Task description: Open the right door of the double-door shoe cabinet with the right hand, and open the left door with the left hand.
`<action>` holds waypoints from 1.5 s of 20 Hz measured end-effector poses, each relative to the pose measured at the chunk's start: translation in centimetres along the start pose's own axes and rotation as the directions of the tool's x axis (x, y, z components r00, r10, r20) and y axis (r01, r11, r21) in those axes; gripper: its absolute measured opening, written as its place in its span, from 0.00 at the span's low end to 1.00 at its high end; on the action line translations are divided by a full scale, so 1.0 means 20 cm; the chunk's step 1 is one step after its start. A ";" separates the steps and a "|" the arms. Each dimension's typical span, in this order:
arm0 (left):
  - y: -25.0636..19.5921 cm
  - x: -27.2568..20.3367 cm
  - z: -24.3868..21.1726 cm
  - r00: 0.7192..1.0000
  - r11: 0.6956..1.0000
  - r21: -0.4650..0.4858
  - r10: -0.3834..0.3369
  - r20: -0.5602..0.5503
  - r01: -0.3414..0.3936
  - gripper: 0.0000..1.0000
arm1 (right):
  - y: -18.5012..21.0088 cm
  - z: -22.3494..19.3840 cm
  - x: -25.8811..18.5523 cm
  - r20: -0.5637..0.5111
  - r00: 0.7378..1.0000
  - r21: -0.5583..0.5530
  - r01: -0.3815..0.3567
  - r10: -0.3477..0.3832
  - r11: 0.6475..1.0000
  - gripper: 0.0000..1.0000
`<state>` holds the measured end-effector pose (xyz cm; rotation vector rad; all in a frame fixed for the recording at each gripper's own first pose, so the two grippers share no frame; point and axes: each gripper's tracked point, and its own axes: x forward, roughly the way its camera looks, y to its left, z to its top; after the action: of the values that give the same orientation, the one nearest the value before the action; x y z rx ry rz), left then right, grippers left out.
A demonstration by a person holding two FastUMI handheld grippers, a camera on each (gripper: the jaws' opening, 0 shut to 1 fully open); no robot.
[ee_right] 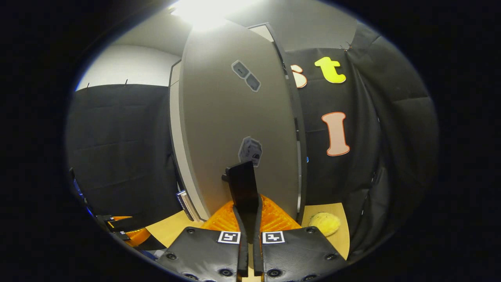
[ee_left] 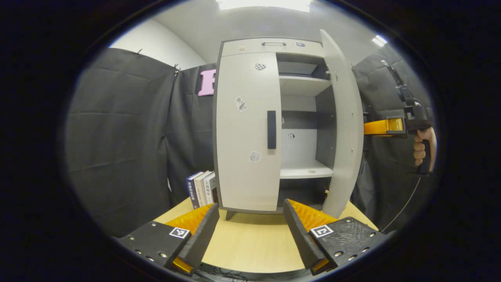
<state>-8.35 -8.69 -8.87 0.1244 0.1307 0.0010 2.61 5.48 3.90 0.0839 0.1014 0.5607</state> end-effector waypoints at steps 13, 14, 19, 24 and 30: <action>-0.15 0.00 0.00 0.997 0.997 0.020 -0.070 -0.012 0.070 0.95 | -0.32 0.04 -0.11 0.016 0.984 0.006 0.176 -0.176 0.984 0.01; -0.14 0.00 0.00 0.997 0.997 0.018 -0.078 -0.016 0.078 0.96 | -0.31 0.03 -0.11 0.016 0.983 0.023 0.184 -0.185 0.983 0.05; 0.00 0.06 0.01 0.994 0.994 0.025 -0.107 -0.029 0.108 0.95 | -0.32 0.04 -0.12 0.013 0.962 0.023 0.271 -0.271 0.962 0.04; 0.25 0.14 0.05 0.994 0.994 0.003 -0.110 -0.011 0.110 0.96 | -0.29 0.02 -0.22 -0.003 0.946 0.007 0.324 -0.324 0.946 0.00; 0.44 0.28 0.13 0.990 0.989 -0.037 -0.140 0.034 0.141 0.96 | -0.22 0.02 -0.46 0.033 0.919 0.110 0.386 -0.392 0.916 0.02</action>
<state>-2.34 -0.25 -5.96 0.0760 0.1076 -0.1388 -2.82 -3.17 4.46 0.1742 0.0901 0.1527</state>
